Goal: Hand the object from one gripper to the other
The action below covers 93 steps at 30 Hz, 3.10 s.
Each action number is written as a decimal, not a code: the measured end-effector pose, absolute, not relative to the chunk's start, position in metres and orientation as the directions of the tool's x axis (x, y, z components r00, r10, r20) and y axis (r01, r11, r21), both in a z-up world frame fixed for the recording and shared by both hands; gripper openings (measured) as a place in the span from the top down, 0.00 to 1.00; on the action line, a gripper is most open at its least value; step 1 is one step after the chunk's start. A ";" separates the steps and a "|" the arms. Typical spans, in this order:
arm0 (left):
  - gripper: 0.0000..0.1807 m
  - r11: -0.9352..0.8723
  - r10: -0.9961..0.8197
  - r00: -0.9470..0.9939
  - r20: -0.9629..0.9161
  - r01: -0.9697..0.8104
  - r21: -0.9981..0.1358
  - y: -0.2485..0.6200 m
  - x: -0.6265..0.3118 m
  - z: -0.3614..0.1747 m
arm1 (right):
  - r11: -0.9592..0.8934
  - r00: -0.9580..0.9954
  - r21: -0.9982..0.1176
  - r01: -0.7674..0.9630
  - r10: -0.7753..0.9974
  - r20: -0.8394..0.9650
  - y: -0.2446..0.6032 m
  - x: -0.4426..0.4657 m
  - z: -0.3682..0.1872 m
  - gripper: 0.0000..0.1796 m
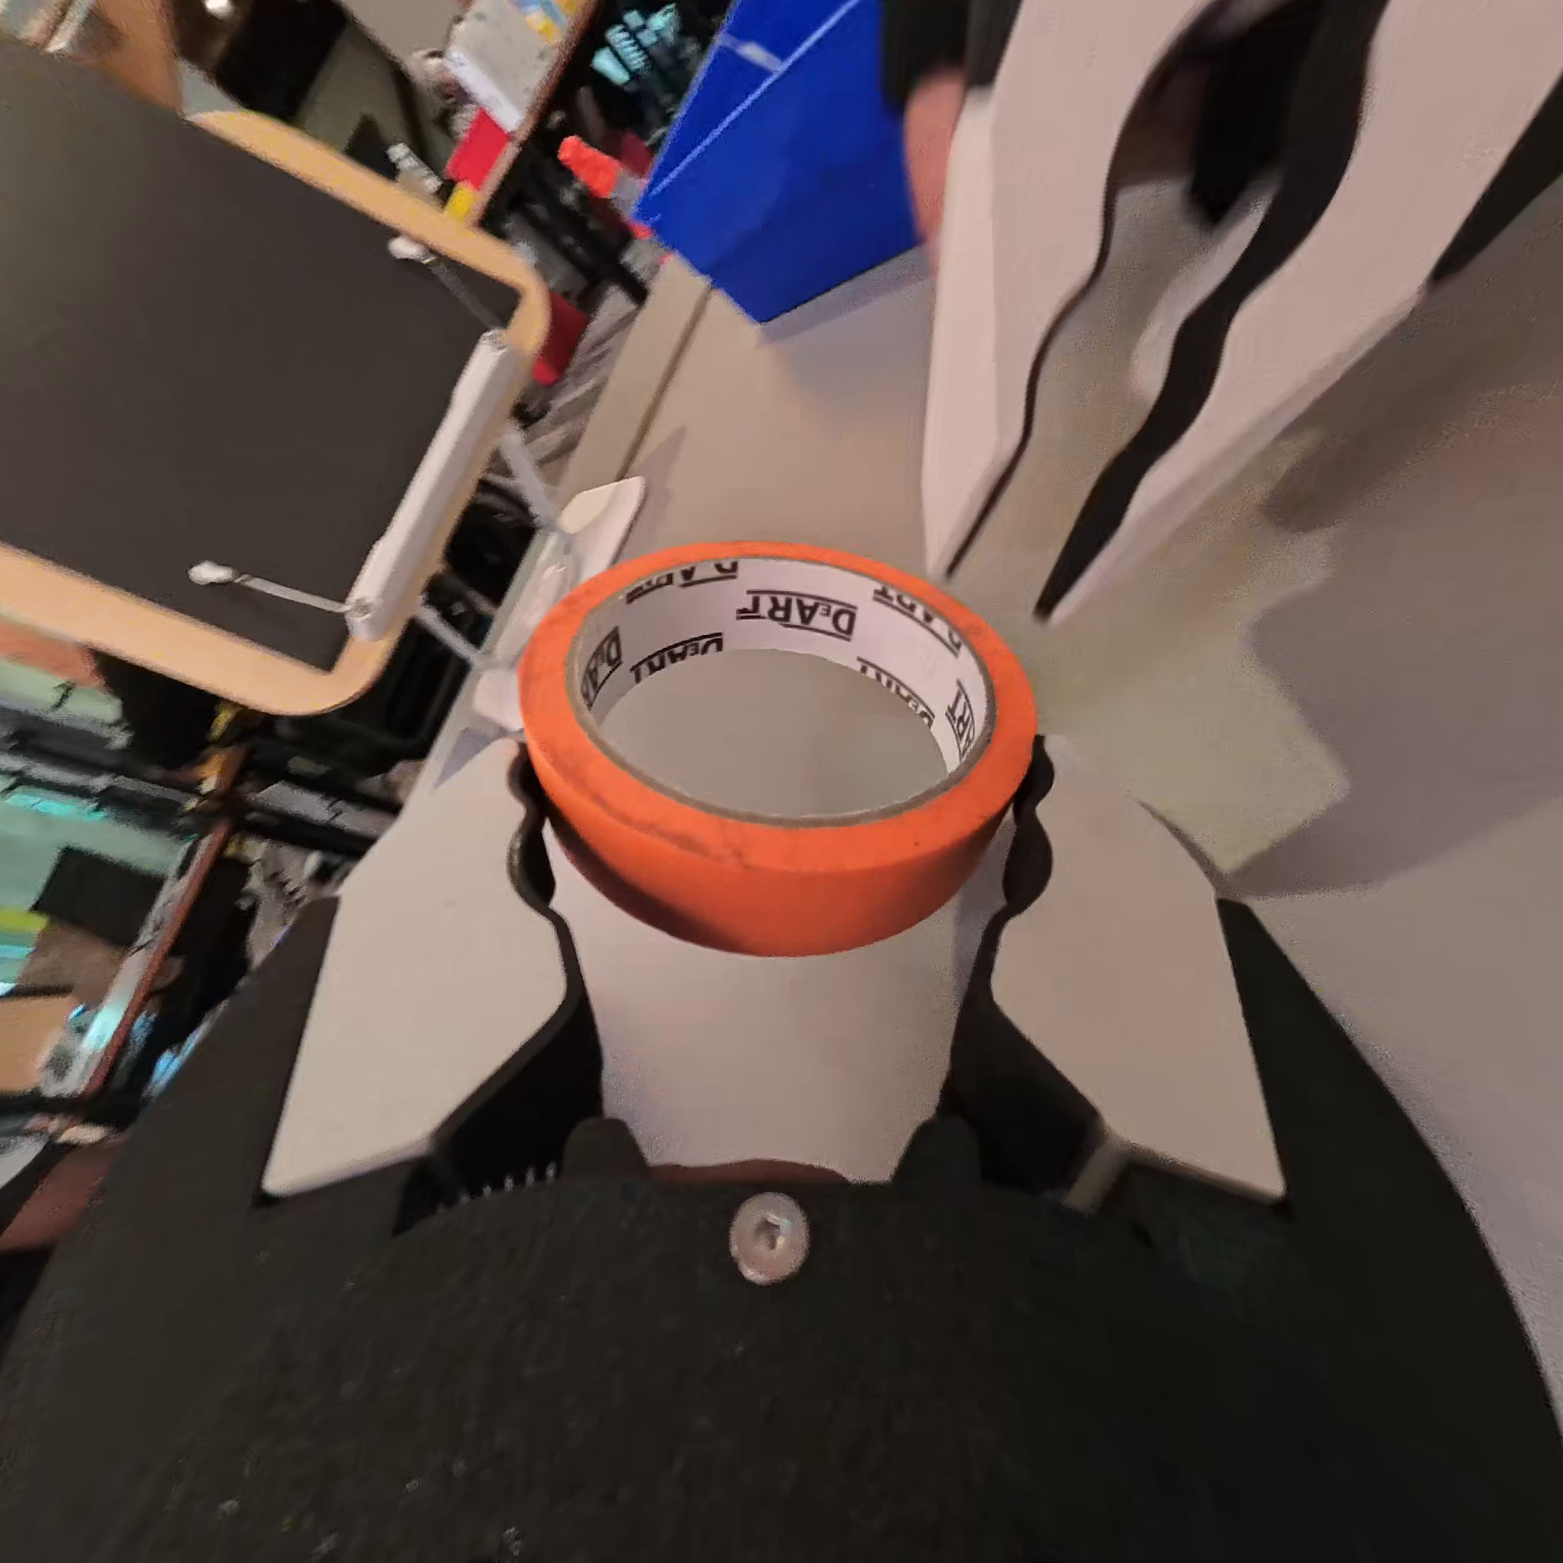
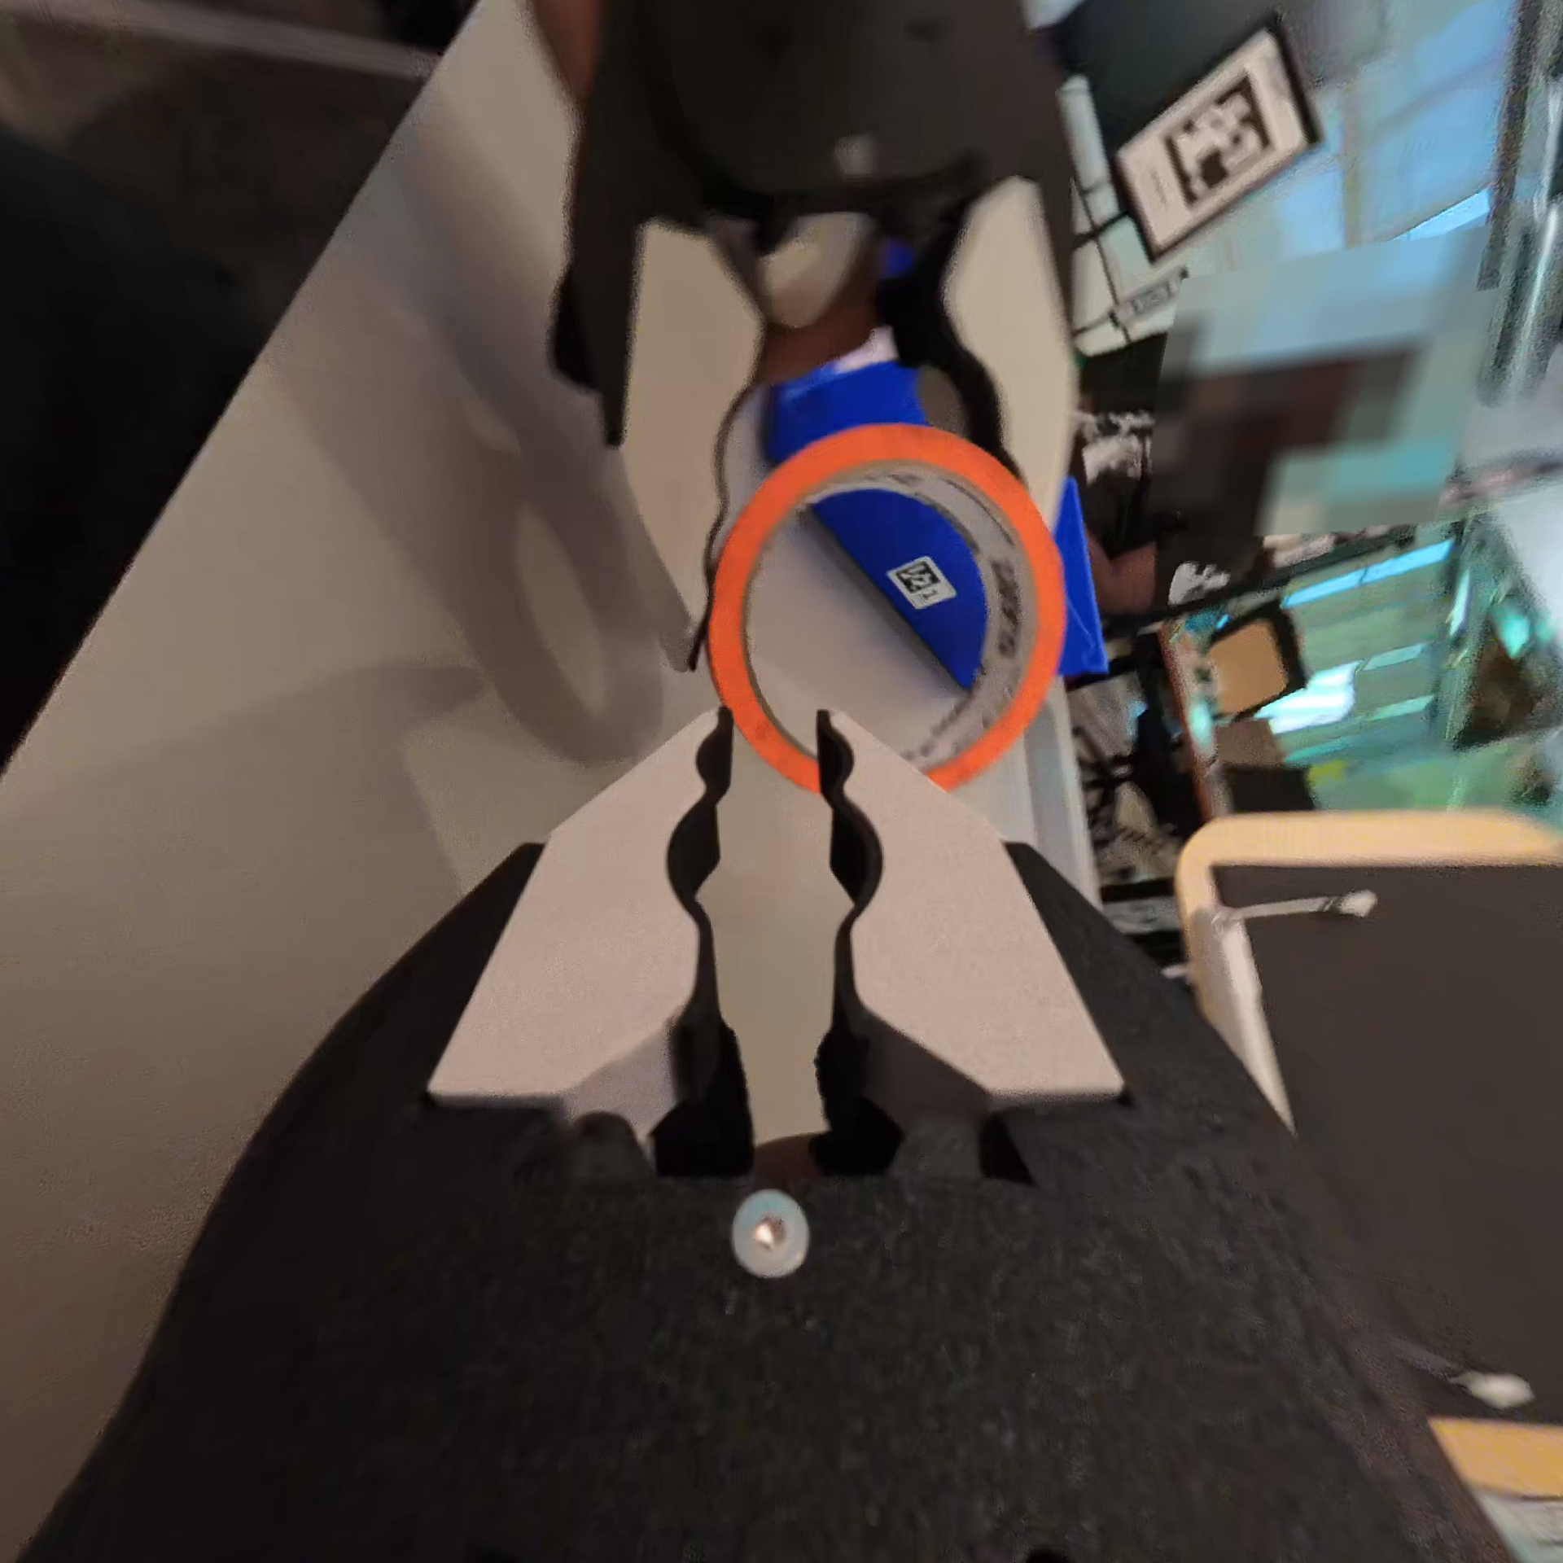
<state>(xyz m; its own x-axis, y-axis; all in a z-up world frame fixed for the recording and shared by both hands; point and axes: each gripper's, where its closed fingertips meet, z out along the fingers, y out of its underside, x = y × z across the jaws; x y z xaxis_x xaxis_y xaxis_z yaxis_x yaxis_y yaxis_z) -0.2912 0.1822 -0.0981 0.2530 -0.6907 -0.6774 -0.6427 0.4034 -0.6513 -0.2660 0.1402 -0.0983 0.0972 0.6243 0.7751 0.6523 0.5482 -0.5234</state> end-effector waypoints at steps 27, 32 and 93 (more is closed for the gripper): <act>0.42 -0.222 -0.968 0.140 0.210 -0.081 -0.972 0.131 -0.254 -0.062 | -0.022 0.153 -0.995 -0.098 0.988 -0.037 0.137 -0.264 -0.042 0.48; 0.42 -0.242 -0.965 0.122 0.230 -0.090 -0.966 0.126 -0.257 -0.065 | -0.081 0.134 -0.995 -0.059 0.987 -0.089 0.133 -0.268 -0.048 0.47; 0.67 0.218 -0.913 0.293 -0.284 -0.240 -0.946 0.144 -0.275 -0.068 | -0.239 0.698 -0.967 0.087 0.708 -0.112 0.217 -0.232 -0.096 0.94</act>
<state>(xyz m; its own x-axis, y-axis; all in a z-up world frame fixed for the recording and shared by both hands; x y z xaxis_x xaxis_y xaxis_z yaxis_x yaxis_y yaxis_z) -0.2754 0.1436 -0.0685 0.2929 -0.9129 -0.2844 -0.2403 0.2176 -0.9460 -0.2316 0.2165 -0.0964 0.6977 0.7075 -0.1124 0.0868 -0.2392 -0.9671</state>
